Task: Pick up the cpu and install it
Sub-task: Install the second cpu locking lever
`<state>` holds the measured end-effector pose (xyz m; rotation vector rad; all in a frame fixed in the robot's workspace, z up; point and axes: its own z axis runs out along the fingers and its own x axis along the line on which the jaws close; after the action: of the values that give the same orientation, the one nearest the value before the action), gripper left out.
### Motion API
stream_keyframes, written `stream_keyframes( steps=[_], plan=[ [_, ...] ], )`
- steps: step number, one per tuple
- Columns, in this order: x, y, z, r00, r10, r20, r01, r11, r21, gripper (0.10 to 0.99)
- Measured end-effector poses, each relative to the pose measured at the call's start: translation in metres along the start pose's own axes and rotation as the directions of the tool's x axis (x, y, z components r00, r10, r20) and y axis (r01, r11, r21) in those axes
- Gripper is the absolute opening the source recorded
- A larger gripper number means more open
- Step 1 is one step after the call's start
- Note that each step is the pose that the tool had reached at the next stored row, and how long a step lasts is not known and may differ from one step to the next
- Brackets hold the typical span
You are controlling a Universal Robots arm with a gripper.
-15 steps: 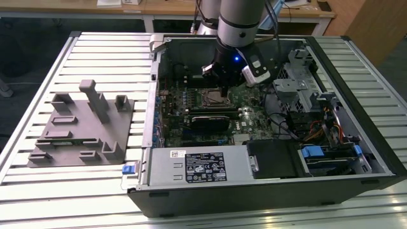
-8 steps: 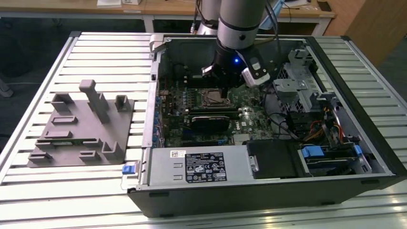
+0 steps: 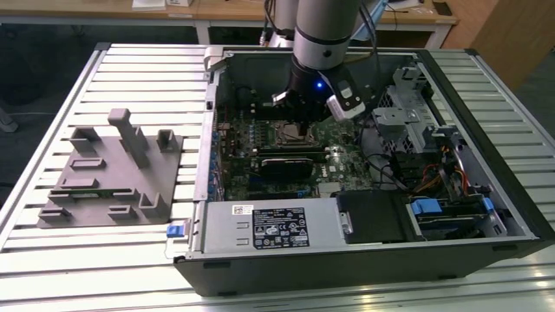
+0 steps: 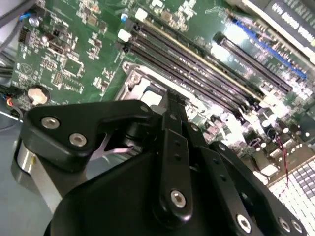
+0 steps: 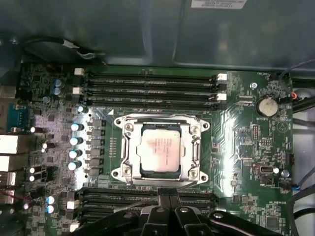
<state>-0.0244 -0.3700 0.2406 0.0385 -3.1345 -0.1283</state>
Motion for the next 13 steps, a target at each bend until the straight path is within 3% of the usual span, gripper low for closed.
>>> stream_keyframes(
  steps=[2, 13],
  plan=[
    [0.0005, -0.0021, -0.0001, 1.0000, 0.000, -0.0001, 0.000, 1.0000, 0.000, 0.106],
    [0.0217, -0.0062, 0.0012, 1.0000, 0.000, 0.0000, 0.000, 1.0000, 0.000, 0.106]
  ],
)
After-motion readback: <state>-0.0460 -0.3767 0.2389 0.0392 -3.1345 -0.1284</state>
